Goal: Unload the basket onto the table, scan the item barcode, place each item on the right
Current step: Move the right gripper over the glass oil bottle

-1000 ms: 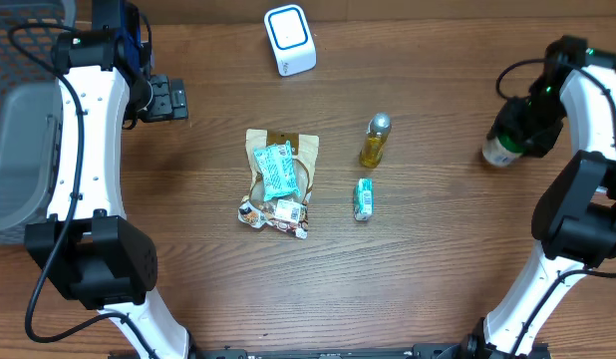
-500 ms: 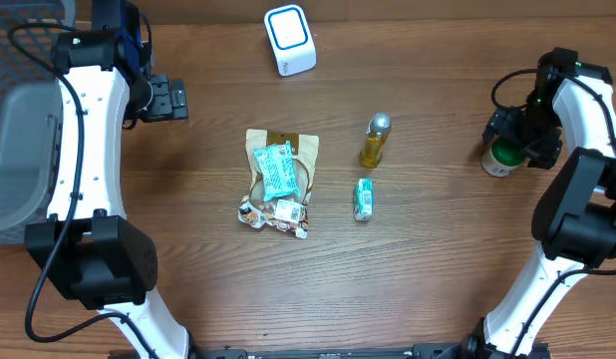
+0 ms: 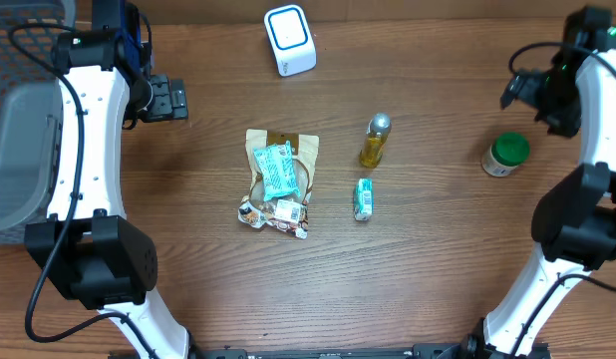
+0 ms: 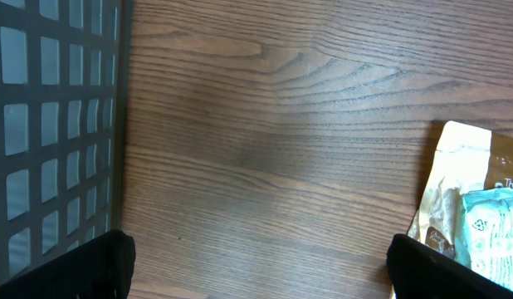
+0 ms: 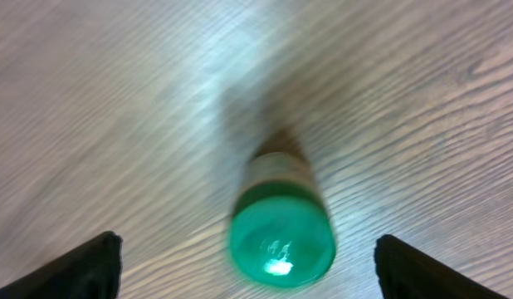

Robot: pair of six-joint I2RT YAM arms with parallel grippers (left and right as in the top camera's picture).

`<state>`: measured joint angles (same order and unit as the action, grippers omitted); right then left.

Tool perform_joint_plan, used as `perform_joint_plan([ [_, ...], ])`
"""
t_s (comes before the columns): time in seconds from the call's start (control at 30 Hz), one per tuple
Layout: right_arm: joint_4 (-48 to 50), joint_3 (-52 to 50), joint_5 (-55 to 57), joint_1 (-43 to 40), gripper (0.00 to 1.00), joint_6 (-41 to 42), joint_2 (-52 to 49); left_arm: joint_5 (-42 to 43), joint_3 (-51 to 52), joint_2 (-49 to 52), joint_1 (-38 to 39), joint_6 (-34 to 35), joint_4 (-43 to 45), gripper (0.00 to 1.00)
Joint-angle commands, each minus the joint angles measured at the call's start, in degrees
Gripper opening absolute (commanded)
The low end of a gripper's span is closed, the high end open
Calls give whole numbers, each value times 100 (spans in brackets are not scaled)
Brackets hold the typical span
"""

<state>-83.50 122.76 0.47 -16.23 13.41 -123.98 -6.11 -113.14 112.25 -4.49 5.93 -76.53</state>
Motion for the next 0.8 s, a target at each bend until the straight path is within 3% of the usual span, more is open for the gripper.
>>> perform_joint_plan([
  [0.0, -411, 686, -601, 275, 88, -461, 409, -24, -92, -15, 39, -61, 9, 100],
  [0.1, -817, 793, -951, 553, 81, -802, 411, -26, -92, -15, 39, -61, 9, 100],
  [0.17, -887, 776, -1086, 741, 66, -815, 411, -26, -92, -15, 39, -61, 11, 99],
  [0.27, -852, 776, -1532, 1113, 64, -815, 428, -26, -92, -15, 39, -63, 11, 100],
  [0.43, -706, 776, -1685, 1878, 66, -798, 446, -26, -92, -15, 42, -61, 9, 99],
  [0.53, -601, 776, -1652, 2367, 72, -745, 446, -26, -92, -15, 37, -63, 11, 100],
  [0.57, -533, 776, -1563, 2524, 80, -730, 446, -26, -92, -15, 37, -61, 11, 100],
  [0.77, -249, 776, 247, 3471, 91, 332, 439, -26, -92, -15, 39, -61, 9, 100],
])
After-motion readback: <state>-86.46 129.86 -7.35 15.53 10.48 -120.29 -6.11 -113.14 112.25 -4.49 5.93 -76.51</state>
